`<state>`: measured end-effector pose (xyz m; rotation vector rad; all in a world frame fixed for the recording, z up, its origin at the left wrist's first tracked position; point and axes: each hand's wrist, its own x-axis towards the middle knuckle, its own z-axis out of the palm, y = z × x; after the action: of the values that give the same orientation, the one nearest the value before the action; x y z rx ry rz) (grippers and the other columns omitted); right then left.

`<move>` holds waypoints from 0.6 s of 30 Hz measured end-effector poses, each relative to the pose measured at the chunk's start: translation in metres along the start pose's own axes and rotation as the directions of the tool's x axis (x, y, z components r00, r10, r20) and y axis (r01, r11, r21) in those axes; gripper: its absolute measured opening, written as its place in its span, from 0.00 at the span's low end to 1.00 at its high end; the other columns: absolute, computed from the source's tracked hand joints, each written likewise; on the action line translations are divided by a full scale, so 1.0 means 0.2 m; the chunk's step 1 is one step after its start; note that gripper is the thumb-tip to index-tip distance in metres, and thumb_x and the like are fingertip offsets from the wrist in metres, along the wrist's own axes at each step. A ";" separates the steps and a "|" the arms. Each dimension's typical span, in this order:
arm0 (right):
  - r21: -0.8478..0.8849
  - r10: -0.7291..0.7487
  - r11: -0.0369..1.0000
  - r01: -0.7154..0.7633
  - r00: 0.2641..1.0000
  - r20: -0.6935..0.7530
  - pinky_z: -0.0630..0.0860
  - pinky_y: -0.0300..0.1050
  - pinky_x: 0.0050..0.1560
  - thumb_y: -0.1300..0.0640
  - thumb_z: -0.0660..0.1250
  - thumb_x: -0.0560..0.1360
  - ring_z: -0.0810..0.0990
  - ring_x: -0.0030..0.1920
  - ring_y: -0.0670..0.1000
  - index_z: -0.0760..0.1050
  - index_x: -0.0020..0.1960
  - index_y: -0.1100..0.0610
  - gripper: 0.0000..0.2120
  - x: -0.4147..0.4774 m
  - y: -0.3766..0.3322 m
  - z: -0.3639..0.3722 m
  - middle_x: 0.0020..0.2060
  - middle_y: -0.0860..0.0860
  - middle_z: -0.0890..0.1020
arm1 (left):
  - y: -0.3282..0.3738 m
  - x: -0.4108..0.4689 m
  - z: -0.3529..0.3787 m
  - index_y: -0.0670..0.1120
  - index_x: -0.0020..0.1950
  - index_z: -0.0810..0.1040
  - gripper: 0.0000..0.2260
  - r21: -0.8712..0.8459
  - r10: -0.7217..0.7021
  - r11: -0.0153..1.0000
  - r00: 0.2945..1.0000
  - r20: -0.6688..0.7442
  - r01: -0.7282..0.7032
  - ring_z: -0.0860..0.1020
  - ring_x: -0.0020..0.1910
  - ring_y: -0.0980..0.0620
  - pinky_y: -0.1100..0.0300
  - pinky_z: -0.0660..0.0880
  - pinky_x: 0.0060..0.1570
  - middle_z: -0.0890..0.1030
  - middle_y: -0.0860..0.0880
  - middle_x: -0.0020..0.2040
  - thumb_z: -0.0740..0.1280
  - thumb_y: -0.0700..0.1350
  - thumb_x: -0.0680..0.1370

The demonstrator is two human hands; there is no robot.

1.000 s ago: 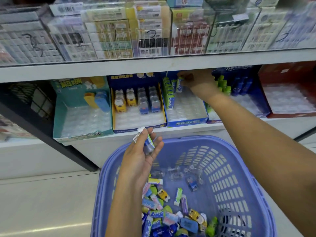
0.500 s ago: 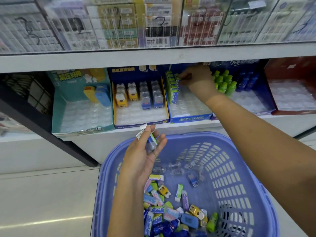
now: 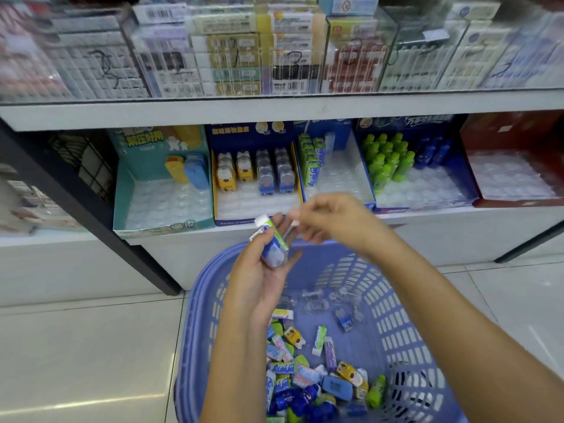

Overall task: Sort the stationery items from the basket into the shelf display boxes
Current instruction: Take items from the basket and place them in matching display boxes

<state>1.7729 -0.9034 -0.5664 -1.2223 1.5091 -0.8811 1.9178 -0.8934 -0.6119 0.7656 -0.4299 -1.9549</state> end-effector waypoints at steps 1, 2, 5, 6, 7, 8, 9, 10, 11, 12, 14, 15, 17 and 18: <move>-0.014 0.019 1.000 -0.019 0.998 0.057 0.75 0.32 0.32 0.55 0.70 0.73 0.80 0.32 0.44 0.79 0.46 0.63 0.10 -0.05 0.02 0.05 0.35 0.53 0.82 | 0.00 -0.01 0.00 0.40 0.56 0.78 0.13 -0.011 0.013 1.000 1.000 0.016 -0.013 0.74 0.64 0.43 0.47 0.71 0.62 0.79 0.43 0.61 0.62 0.42 0.75; -0.024 0.014 1.000 -0.012 0.997 0.073 0.74 0.31 0.33 0.54 0.70 0.73 0.79 0.34 0.45 0.80 0.47 0.62 0.11 -0.09 0.04 0.08 0.36 0.53 0.82 | 0.00 -0.01 0.01 0.39 0.54 0.78 0.13 -0.015 0.020 1.000 0.999 0.028 -0.020 0.73 0.66 0.42 0.48 0.71 0.61 0.77 0.41 0.64 0.63 0.42 0.72; 0.084 0.020 0.996 -0.025 0.998 0.059 0.71 0.31 0.36 0.58 0.70 0.73 0.78 0.35 0.43 0.79 0.51 0.62 0.10 -0.13 0.07 0.13 0.37 0.53 0.81 | -0.01 -0.03 0.00 0.33 0.53 0.76 0.15 0.064 0.044 0.997 0.999 0.031 -0.046 0.73 0.66 0.39 0.49 0.73 0.60 0.77 0.35 0.63 0.64 0.41 0.70; 0.110 0.032 0.993 -0.040 0.997 0.075 0.70 0.32 0.37 0.58 0.70 0.73 0.77 0.36 0.44 0.79 0.52 0.62 0.10 -0.14 0.07 0.12 0.39 0.53 0.81 | -0.01 -0.04 -0.01 0.32 0.54 0.76 0.14 0.094 0.055 0.994 0.998 0.022 -0.057 0.73 0.65 0.37 0.47 0.72 0.61 0.77 0.32 0.61 0.64 0.39 0.72; 0.119 0.035 0.992 -0.045 0.995 0.091 0.69 0.33 0.38 0.58 0.69 0.74 0.77 0.37 0.44 0.80 0.51 0.61 0.09 -0.14 0.07 0.12 0.39 0.53 0.81 | -0.01 -0.04 -0.02 0.32 0.53 0.76 0.11 0.122 0.065 0.990 0.998 0.014 -0.066 0.73 0.64 0.35 0.46 0.72 0.62 0.78 0.31 0.57 0.63 0.37 0.74; 0.125 0.024 0.991 -0.037 0.994 0.103 0.69 0.34 0.39 0.58 0.69 0.74 0.76 0.36 0.44 0.80 0.50 0.61 0.07 -0.13 0.08 0.12 0.39 0.52 0.80 | 0.00 -0.03 -0.02 0.32 0.51 0.76 0.09 0.155 0.070 0.985 0.997 0.011 -0.071 0.75 0.61 0.36 0.45 0.73 0.61 0.80 0.33 0.54 0.62 0.36 0.76; 0.140 0.007 0.990 -0.022 0.994 0.109 0.70 0.34 0.39 0.59 0.68 0.75 0.76 0.35 0.43 0.79 0.49 0.60 0.06 -0.13 0.08 0.11 0.38 0.51 0.80 | 0.00 -0.03 -0.01 0.32 0.52 0.76 0.09 0.188 0.076 0.979 0.997 0.016 -0.077 0.76 0.60 0.37 0.44 0.74 0.60 0.81 0.35 0.52 0.62 0.36 0.76; 0.170 -0.009 0.985 -0.010 0.994 0.108 0.72 0.34 0.39 0.60 0.66 0.76 0.77 0.35 0.43 0.78 0.48 0.60 0.05 -0.13 0.07 0.11 0.37 0.51 0.80 | 0.00 -0.03 0.00 0.31 0.56 0.75 0.11 0.208 0.074 0.975 0.997 0.018 -0.077 0.77 0.59 0.38 0.43 0.74 0.60 0.81 0.36 0.53 0.63 0.36 0.76; 0.217 -0.013 0.976 -0.008 0.996 0.094 0.76 0.36 0.40 0.60 0.64 0.77 0.79 0.35 0.44 0.77 0.47 0.60 0.05 -0.13 0.07 0.11 0.37 0.52 0.81 | 0.01 -0.04 0.01 0.32 0.59 0.75 0.13 0.219 0.071 0.973 0.997 0.017 -0.073 0.79 0.58 0.40 0.45 0.76 0.59 0.81 0.37 0.55 0.62 0.36 0.77; 0.272 0.003 0.962 -0.020 0.998 0.062 0.78 0.38 0.40 0.60 0.61 0.79 0.80 0.35 0.47 0.75 0.47 0.60 0.05 -0.12 0.07 0.10 0.37 0.54 0.81 | 0.01 -0.04 0.01 0.36 0.61 0.76 0.13 0.224 0.070 0.972 0.997 0.016 -0.072 0.81 0.55 0.44 0.48 0.78 0.56 0.82 0.39 0.55 0.61 0.36 0.78; 0.305 0.041 0.952 -0.022 0.998 -0.055 0.77 0.39 0.36 0.59 0.58 0.81 0.80 0.31 0.49 0.70 0.47 0.58 0.05 -0.09 0.06 0.05 0.36 0.55 0.80 | 0.01 -0.04 0.02 0.42 0.60 0.78 0.12 0.217 0.059 0.974 0.998 0.004 -0.058 0.83 0.51 0.49 0.54 0.80 0.49 0.84 0.44 0.54 0.61 0.38 0.79; 0.236 0.032 0.972 0.002 0.990 -0.141 0.76 0.38 0.33 0.60 0.58 0.81 0.79 0.29 0.47 0.70 0.49 0.57 0.04 -0.07 0.05 0.00 0.35 0.54 0.79 | 0.02 -0.05 0.02 0.43 0.59 0.79 0.11 0.207 0.046 0.977 0.999 -0.009 -0.043 0.83 0.51 0.49 0.55 0.81 0.46 0.84 0.45 0.53 0.62 0.39 0.79; -0.054 -0.074 0.997 0.060 0.948 -0.311 0.73 0.39 0.33 0.61 0.58 0.80 0.77 0.28 0.45 0.73 0.56 0.58 0.07 0.00 0.04 -0.11 0.35 0.52 0.77 | 0.02 -0.05 0.02 0.45 0.58 0.80 0.10 0.192 0.032 0.981 0.998 -0.046 -0.022 0.84 0.44 0.51 0.59 0.80 0.39 0.85 0.48 0.46 0.63 0.42 0.78; -0.231 -0.164 0.970 0.079 0.912 -0.377 0.72 0.42 0.35 0.61 0.60 0.79 0.76 0.31 0.47 0.74 0.59 0.60 0.10 0.05 0.02 -0.18 0.36 0.52 0.77 | 0.02 -0.05 0.02 0.45 0.58 0.80 0.10 0.197 0.029 0.980 0.997 -0.070 -0.014 0.82 0.37 0.53 0.61 0.79 0.34 0.83 0.49 0.41 0.64 0.43 0.78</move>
<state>1.7363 -0.9125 -0.5633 -1.3608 1.9030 -1.1234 1.9216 -0.8863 -0.6030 0.9504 -0.5913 -1.8767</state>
